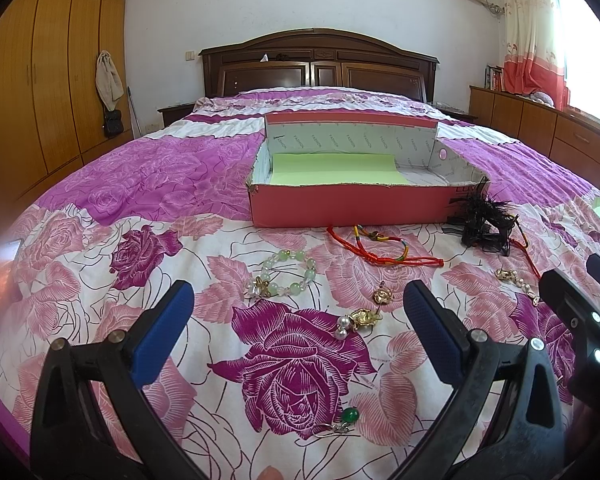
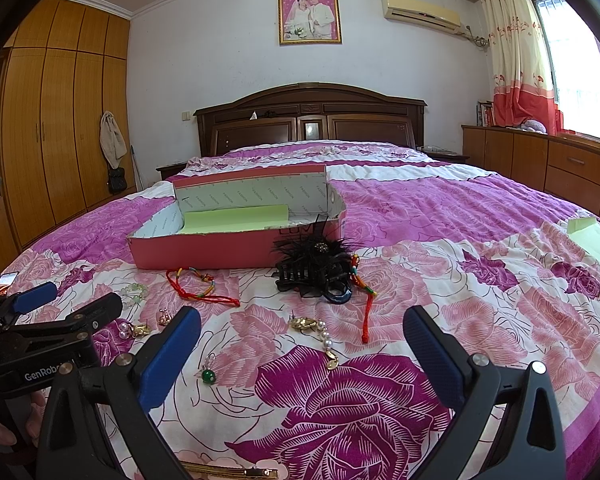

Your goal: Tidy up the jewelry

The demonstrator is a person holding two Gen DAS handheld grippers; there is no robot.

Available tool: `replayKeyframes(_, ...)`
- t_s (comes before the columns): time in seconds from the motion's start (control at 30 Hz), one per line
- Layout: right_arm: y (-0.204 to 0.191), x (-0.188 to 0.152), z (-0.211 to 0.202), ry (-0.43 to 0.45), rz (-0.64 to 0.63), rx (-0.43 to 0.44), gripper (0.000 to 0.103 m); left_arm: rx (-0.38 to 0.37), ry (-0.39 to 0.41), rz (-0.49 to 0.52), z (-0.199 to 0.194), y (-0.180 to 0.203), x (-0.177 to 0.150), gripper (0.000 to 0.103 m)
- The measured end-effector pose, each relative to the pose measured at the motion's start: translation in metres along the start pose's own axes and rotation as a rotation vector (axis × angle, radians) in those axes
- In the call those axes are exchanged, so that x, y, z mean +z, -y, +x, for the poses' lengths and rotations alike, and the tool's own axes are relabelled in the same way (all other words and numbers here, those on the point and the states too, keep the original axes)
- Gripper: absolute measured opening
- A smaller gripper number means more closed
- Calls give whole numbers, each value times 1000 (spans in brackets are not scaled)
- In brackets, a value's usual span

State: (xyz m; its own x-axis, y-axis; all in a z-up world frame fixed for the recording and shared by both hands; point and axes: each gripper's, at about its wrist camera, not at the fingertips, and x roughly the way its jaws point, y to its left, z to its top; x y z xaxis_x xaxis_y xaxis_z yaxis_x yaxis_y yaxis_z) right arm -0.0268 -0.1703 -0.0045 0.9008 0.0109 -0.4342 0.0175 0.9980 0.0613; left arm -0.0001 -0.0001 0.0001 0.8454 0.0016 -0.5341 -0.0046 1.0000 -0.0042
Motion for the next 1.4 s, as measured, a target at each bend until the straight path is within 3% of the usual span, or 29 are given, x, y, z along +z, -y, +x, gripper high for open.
replayKeyframes(1.13, -1, 1, 0, -13, 7, 3, 103, -16, -22, 2, 3, 1, 6, 98)
replayKeyframes(1.4, 10, 8, 0, -69, 69, 45, 103, -80, -121, -53, 17, -13, 22, 97)
